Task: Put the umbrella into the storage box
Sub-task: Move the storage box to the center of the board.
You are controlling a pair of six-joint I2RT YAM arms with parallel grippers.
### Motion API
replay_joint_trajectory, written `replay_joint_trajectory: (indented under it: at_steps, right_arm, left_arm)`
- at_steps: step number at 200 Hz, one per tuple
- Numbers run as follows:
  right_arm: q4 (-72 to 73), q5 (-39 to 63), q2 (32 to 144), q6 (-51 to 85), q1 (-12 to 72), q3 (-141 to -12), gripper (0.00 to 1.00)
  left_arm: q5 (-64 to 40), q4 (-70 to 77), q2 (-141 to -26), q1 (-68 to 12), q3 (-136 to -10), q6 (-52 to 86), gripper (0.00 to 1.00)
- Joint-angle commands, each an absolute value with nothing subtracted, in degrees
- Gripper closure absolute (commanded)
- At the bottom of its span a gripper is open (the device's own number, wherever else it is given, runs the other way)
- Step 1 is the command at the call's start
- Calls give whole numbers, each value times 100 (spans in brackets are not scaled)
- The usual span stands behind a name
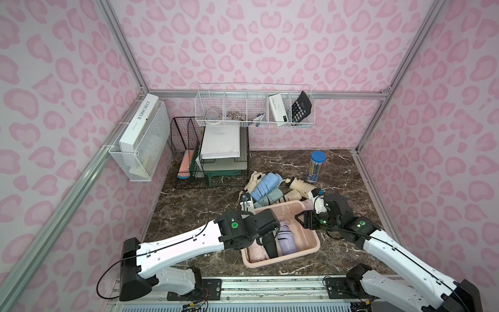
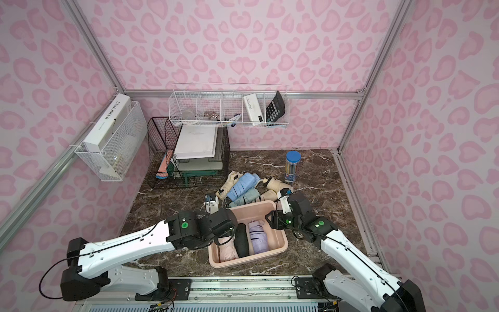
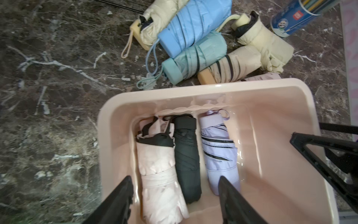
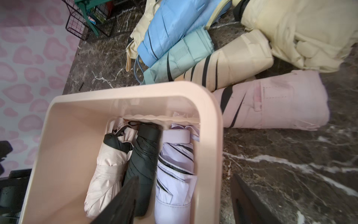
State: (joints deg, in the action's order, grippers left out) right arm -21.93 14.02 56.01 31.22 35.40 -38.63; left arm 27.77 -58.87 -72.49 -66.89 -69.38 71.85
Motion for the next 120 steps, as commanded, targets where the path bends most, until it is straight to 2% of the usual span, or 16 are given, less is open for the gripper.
replay_joint_trajectory:
  at_steps: [1,12,26,55,84,120]
  right_arm:
    - [-1942,1536,5793,3163,3792,-3974,33]
    - [-1733,1601,5848,3282,3872,-3950,33]
    - [-1471,1760,5934,3425,3917,-3917,33]
    - [-951,1990,6222,3719,4087,-3929,33]
    - [-606,2149,6536,3702,4171,-4039,30]
    - [-1391,1366,6842,2646,3985,-4866,24]
  left_arm:
    - [2936,-6844,-6786,-6609,-6745,7396,28]
    - [2987,-7125,-6466,-6594,-6553,7571,27]
    - [2886,-7265,-6055,-6456,-6194,7482,18]
    - [2594,-7653,-5028,-6336,-5400,7925,16]
    - [2386,-6946,-3926,-6337,-4570,7883,14]
    - [2495,-6851,-3635,-6332,-4480,7697,11]
